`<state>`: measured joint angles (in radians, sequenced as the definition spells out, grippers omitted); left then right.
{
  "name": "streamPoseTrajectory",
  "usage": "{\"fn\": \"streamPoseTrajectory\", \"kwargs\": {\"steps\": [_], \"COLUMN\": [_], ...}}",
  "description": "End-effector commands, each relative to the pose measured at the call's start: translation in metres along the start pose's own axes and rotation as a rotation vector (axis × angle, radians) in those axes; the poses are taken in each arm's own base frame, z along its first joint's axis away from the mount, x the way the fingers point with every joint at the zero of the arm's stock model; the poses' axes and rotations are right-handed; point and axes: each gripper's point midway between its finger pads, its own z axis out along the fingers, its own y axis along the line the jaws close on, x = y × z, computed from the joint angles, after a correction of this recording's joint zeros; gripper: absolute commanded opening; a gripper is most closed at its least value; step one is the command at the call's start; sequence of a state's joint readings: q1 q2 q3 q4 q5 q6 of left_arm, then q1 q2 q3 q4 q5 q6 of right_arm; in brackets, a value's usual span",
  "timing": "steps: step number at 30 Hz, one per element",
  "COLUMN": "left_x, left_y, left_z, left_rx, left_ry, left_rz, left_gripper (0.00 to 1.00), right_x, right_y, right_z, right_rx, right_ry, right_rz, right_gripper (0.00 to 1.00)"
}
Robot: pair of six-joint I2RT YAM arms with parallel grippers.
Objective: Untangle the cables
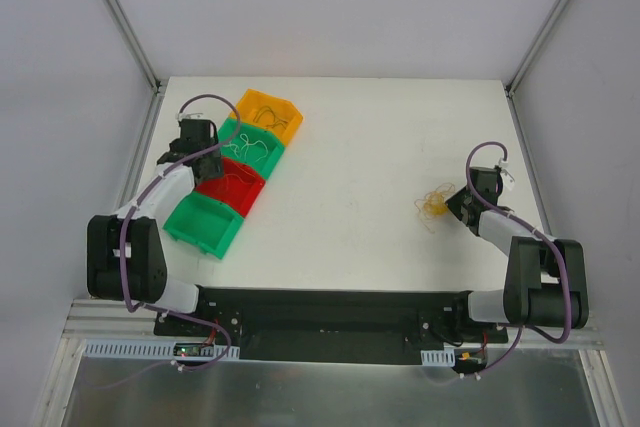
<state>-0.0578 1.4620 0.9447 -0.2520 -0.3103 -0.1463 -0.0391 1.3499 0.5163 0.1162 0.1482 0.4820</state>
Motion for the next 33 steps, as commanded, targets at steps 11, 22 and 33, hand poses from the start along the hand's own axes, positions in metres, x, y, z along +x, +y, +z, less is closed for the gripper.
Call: {"fn": "streamPoseTrajectory", "kwargs": {"steps": [11,22,33], "left_x": [-0.034,-0.033,0.045], "left_y": [-0.074,-0.132,-0.342], "left_z": [-0.053,-0.095,-0.173], "left_rx": [0.486,0.825,1.307], "left_ry": [-0.125,-0.142,-0.094], "left_rz": [-0.001,0.034,0.307], "left_gripper": [0.7,0.67,0.57], "right_x": [-0.013,0.011,0.046], "right_y": [0.011,0.06,0.126], "right_z": [0.002,-0.013,-0.047], "right_rx": [-0.022,-0.267,-0.596], "right_ry": [-0.019,0.119,0.229], "right_rz": [0.009,-0.109,-0.177], "right_gripper": [0.01,0.01,0.01]}}
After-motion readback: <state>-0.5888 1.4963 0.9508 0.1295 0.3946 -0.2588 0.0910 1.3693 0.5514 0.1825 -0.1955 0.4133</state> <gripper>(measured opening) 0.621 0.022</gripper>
